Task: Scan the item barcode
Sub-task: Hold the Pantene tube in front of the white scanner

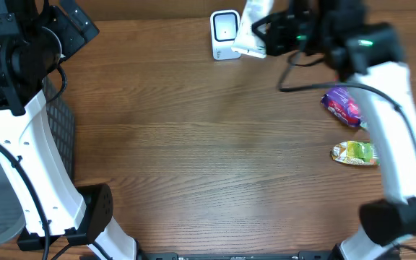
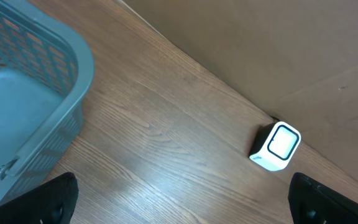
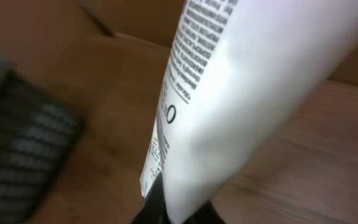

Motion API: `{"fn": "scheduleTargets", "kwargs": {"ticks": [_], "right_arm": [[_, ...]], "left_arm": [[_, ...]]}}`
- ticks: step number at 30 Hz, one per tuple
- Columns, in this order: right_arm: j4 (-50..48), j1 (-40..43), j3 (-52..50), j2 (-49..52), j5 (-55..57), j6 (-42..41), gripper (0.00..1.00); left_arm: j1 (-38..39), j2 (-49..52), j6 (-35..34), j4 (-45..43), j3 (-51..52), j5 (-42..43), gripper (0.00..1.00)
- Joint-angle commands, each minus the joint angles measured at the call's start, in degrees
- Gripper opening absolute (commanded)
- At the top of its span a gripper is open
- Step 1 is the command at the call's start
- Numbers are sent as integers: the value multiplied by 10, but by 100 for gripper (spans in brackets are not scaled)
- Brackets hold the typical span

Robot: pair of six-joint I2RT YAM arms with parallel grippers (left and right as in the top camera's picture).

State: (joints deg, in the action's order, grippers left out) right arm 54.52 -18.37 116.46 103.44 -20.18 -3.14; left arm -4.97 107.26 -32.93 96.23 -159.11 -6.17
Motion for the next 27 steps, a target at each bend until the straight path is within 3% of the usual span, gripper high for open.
{"fn": "scheduleTargets", "kwargs": {"ticks": [1, 6, 9, 19, 27], "right_arm": [[-34, -63, 27, 52, 306, 55, 3], [-108, -102, 27, 137, 548, 161, 3], [-184, -111, 26, 185, 630, 240, 4], [-373, -90, 26, 289, 626, 427, 4], [-398, -80, 25, 327, 617, 461, 4]], "left_arm": [[2, -1, -5, 0, -1, 1, 100], [2, -1, -5, 0, -1, 1, 100], [2, -1, -5, 0, -1, 1, 100], [2, -1, -5, 0, -1, 1, 100], [2, -1, -5, 0, -1, 1, 100]]}}
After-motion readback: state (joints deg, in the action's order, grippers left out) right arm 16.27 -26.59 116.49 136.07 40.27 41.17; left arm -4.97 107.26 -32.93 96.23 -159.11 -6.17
